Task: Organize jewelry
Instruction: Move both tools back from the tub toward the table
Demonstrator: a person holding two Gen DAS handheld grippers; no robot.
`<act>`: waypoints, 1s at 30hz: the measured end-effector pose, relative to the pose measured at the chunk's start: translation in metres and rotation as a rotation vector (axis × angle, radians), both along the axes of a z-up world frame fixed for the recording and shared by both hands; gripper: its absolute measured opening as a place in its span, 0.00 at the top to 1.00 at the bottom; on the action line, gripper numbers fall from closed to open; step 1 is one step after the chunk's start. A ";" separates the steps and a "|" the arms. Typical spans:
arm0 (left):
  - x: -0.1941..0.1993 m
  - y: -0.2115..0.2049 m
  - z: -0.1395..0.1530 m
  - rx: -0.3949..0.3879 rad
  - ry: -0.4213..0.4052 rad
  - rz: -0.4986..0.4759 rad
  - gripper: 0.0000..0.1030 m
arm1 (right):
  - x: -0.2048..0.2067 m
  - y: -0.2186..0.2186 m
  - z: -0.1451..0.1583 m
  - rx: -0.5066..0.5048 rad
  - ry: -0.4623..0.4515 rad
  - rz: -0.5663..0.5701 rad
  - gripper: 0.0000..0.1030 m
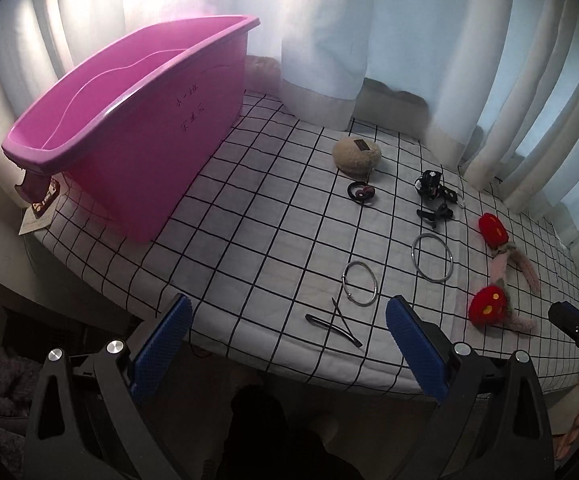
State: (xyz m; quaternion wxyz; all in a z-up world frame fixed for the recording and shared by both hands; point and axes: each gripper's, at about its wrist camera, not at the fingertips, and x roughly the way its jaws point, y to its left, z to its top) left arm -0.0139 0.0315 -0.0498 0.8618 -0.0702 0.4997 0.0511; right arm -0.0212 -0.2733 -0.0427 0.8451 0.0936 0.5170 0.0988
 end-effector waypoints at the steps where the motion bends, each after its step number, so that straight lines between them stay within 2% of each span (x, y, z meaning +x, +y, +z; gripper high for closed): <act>1: -0.002 -0.001 -0.004 0.003 0.011 -0.002 0.07 | -0.004 -0.004 -0.003 -0.001 0.007 -0.011 0.34; 4: -0.009 -0.006 -0.014 0.033 0.023 -0.022 0.07 | -0.013 -0.012 -0.010 -0.007 0.013 -0.036 0.34; 8: -0.010 -0.007 -0.032 0.032 0.061 -0.057 0.07 | -0.020 -0.019 -0.018 -0.027 0.014 -0.094 0.34; 12: -0.013 -0.011 -0.049 0.033 0.053 -0.048 0.07 | -0.025 -0.025 -0.024 -0.032 -0.023 -0.099 0.34; 16: -0.019 -0.020 -0.066 0.025 0.067 -0.004 0.07 | -0.026 -0.035 -0.036 -0.051 -0.036 -0.068 0.34; 20: -0.026 -0.036 -0.081 0.022 0.066 0.071 0.07 | -0.028 -0.051 -0.046 -0.026 -0.066 -0.008 0.34; 25: -0.035 -0.063 -0.089 0.056 0.007 0.156 0.07 | -0.025 -0.068 -0.055 -0.044 -0.122 0.076 0.33; 30: -0.034 -0.071 -0.103 0.045 0.000 0.195 0.07 | -0.017 -0.075 -0.069 -0.045 -0.163 0.116 0.34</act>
